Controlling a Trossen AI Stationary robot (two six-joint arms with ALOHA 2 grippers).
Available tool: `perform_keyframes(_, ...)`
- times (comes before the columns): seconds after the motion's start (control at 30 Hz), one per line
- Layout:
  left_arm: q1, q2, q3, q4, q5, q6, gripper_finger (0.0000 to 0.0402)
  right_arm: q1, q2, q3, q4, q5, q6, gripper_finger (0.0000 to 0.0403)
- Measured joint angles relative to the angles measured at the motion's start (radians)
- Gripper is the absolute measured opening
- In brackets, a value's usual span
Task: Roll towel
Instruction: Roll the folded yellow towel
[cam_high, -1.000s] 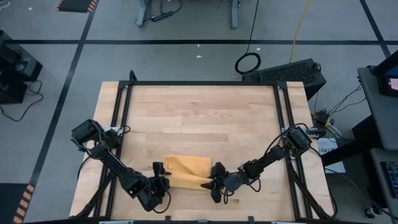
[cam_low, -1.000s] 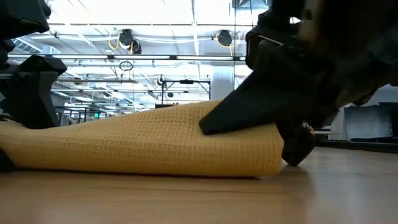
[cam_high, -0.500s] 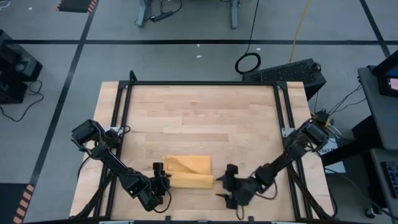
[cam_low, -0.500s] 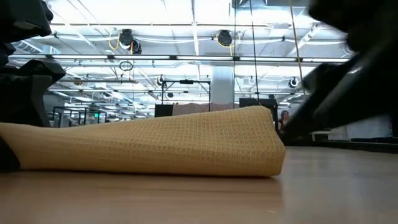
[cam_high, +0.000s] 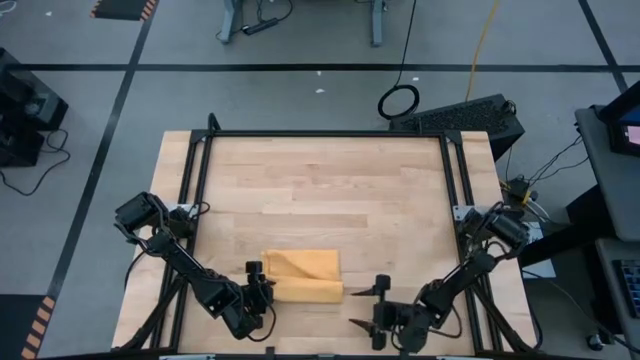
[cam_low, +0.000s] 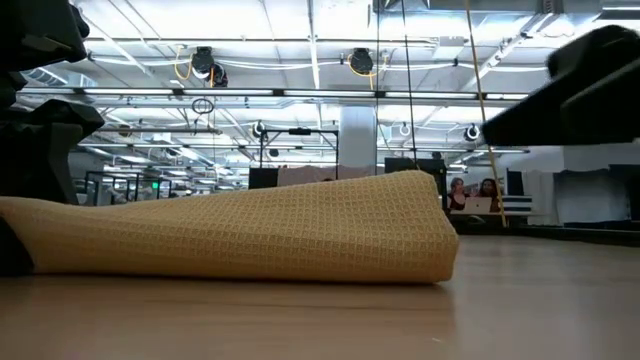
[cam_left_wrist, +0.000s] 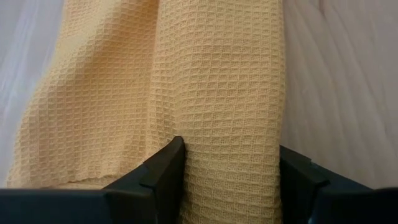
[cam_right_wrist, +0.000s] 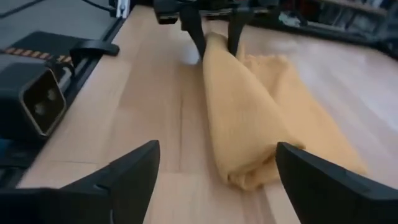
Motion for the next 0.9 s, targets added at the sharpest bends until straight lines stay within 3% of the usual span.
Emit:
perform_keyframes(0.37, 0.000, 0.000, 0.000, 0.001, 0.006, -0.014, 0.0194, -0.137, 0.155, 0.001, 0.419, -0.103, -0.374, 0.0311)
perform_keyframes(0.53, 0.000, 0.000, 0.000, 0.002, 0.007, -0.014, 0.0194, -0.205, 0.224, 0.001, 0.479, -0.189, -0.312, 0.0311)
perform_keyframes(0.9, 0.000, 0.000, 0.000, 0.003, 0.008, -0.014, 0.0194, -0.239, 0.265, 0.001, 0.549, -0.186, -0.293, 0.0311)
